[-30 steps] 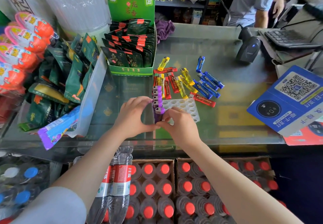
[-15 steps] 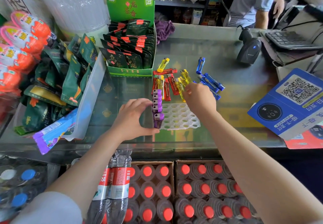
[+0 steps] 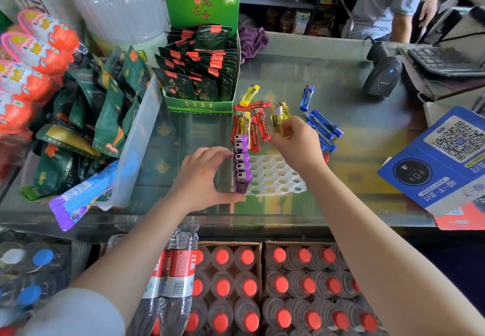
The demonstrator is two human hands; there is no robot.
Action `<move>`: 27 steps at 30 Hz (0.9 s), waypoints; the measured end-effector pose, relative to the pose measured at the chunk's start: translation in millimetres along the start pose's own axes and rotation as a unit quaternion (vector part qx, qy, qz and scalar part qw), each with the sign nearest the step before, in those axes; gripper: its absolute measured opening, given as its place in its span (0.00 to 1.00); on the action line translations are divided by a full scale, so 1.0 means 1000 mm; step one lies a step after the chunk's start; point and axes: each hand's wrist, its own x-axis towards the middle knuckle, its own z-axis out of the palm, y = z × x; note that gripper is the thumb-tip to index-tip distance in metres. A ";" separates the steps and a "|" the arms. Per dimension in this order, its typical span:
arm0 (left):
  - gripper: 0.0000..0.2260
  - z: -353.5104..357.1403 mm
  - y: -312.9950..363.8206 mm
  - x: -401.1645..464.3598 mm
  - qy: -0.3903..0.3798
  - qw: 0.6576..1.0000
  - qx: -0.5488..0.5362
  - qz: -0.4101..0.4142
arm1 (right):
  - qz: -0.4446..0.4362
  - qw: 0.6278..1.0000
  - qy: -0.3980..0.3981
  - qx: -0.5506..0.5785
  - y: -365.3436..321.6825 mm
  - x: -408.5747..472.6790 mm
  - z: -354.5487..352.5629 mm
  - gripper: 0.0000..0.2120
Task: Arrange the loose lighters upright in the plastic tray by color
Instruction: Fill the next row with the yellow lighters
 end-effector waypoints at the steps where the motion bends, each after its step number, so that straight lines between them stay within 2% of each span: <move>1: 0.41 0.000 -0.001 0.000 0.003 1.000 0.000 0.002 | -0.002 0.999 -0.003 0.037 -0.002 -0.005 -0.001 0.05; 4: 0.40 0.001 -0.001 0.000 0.006 1.000 -0.003 0.008 | -0.003 0.995 -0.026 0.098 -0.004 -0.016 0.000 0.08; 7: 0.39 0.000 0.000 0.000 0.006 1.000 -0.004 0.010 | 0.023 0.992 -0.057 0.113 -0.006 -0.021 0.004 0.05; 10: 0.40 0.001 0.000 0.000 0.008 1.000 -0.004 0.007 | 0.043 0.982 -0.093 0.156 -0.006 -0.024 0.012 0.10; 13: 0.39 0.001 -0.001 -0.001 0.005 1.000 -0.007 0.002 | 0.040 0.981 -0.104 0.156 -0.004 -0.026 0.019 0.08; 15: 0.40 0.001 -0.001 -0.001 0.000 1.000 -0.009 0.000 | 0.015 0.988 -0.097 0.120 -0.004 -0.027 0.022 0.06; 17: 0.39 0.001 -0.001 -0.001 -0.001 1.000 -0.011 0.000 | -0.049 0.994 -0.088 0.034 -0.005 -0.026 0.023 0.05; 20: 0.39 0.001 -0.001 -0.001 0.002 1.000 -0.014 0.001 | -0.129 0.986 -0.074 -0.070 -0.004 -0.025 0.024 0.12; 23: 0.39 0.001 -0.001 -0.002 0.003 1.000 -0.015 0.002 | -0.188 0.977 -0.068 -0.070 0.000 -0.026 0.020 0.13; 27: 0.39 0.000 -0.002 -0.002 0.003 1.000 -0.021 0.003 | -0.184 0.980 -0.074 -0.032 0.007 -0.022 0.014 0.13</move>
